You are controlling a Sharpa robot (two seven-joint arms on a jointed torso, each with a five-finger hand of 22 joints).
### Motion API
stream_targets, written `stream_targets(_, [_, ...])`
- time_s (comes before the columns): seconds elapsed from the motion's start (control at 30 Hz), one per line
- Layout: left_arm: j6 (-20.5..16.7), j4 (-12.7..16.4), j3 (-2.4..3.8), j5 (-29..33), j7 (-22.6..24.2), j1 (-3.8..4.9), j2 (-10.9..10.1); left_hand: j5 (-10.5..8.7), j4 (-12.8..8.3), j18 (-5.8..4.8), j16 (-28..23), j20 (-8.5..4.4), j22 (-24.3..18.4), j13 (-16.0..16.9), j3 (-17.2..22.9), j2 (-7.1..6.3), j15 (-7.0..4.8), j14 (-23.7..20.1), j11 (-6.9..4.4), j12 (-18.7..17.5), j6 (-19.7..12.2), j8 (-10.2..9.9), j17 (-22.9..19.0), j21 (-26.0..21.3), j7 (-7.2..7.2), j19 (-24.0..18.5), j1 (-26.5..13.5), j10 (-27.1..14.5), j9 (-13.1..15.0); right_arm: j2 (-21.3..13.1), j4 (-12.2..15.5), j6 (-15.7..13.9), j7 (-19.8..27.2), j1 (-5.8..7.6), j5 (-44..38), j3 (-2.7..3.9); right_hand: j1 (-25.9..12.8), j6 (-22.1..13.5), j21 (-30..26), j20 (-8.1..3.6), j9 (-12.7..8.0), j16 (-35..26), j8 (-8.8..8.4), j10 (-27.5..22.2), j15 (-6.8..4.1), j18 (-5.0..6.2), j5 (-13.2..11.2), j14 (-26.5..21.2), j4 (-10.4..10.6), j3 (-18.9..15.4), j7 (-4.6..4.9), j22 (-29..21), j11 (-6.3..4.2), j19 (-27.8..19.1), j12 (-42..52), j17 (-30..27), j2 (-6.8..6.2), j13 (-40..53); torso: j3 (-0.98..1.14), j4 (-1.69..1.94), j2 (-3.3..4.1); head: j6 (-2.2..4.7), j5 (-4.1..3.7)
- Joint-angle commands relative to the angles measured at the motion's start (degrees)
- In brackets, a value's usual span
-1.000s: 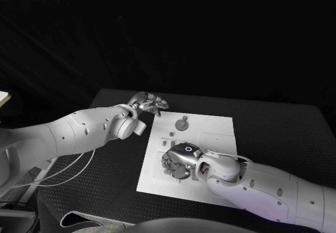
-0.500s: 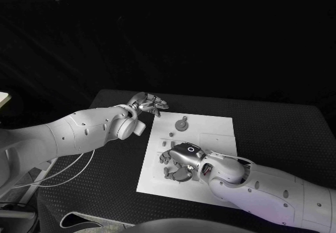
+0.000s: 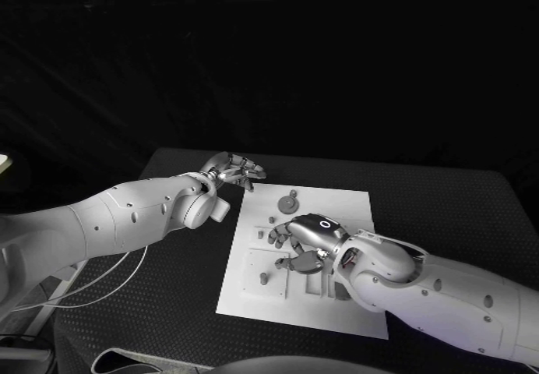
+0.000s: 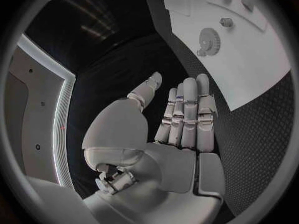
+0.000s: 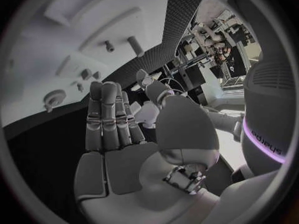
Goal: Assemble the parts on the task board
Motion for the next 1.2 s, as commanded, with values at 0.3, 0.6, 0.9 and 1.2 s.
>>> stream_targets(0.3, [0.77,-1.04,0.03,0.51,0.77,0.06,0.48,-0.24,0.00,0.83,-0.29,-0.13,0.07,-0.06,-0.37,0.48,-0.01,-0.39,0.05,0.01,-0.30,0.16,0.08,-0.33,0.14,-0.14,0.10,-0.15,-0.09,-8.73,1.34,7.51,-0.83,5.92,18.67,1.25,-5.19,3.29,1.01,-0.35,1.26,1.86,2.45,12.18,-3.38,0.39,-0.11,0.99,2.56,-2.19,-2.10,0.87,-3.89,1.76,7.71,0.39,2.18,5.35,0.10,-1.07,-0.33,2.15,-2.49])
stream_targets(0.6, [1.33,-1.42,0.00,0.62,0.67,-0.02,0.51,-0.25,0.07,0.81,-0.31,-0.11,0.08,-0.06,-0.46,0.58,0.00,-0.39,0.06,0.03,-0.32,0.17,0.11,-0.36,0.16,-0.12,-0.14,-0.14,-0.11,-13.94,1.00,15.15,-9.41,6.97,28.39,1.20,-14.72,4.75,5.91,-4.08,4.79,18.23,3.98,5.68,-6.40,0.41,-0.35,2.48,8.52,-3.19,-4.67,1.61,-6.61,6.04,33.13,9.62,-0.01,34.40,0.62,-2.16,-0.98,2.94,-3.54])
stream_targets(0.9, [1.53,-1.52,-0.01,0.62,0.65,-0.21,0.39,-0.25,0.06,0.81,-0.32,-0.11,0.09,-0.07,-0.49,0.61,0.00,-0.40,0.06,0.03,-0.33,0.17,0.12,-0.37,0.16,-0.12,-0.19,-0.15,-0.11,-16.87,3.22,21.80,-15.25,6.96,31.69,-0.20,-16.05,4.94,12.73,-4.93,8.85,29.24,5.09,-4.28,-5.74,0.45,-0.07,0.53,10.25,-1.48,-4.30,1.56,-6.18,5.98,58.06,13.98,-0.65,56.48,1.05,-2.57,-1.26,2.68,-3.55])
stream_targets(1.2, [1.60,-1.27,-0.02,0.62,0.77,-0.51,0.15,-0.25,0.02,0.82,-0.34,-0.12,0.09,-0.07,-0.50,0.61,0.00,-0.41,0.06,0.02,-0.34,0.17,0.14,-0.39,0.15,-0.13,-0.20,-0.17,-0.12,-18.16,3.77,27.25,-24.31,6.95,37.08,-1.87,-19.74,7.85,14.71,-6.21,11.61,31.58,6.93,-2.87,-7.39,0.45,-0.10,3.56,12.78,-1.56,-6.02,1.38,-7.87,6.86,60.26,15.93,-0.77,56.78,1.04,-2.73,-1.35,2.54,-4.58])
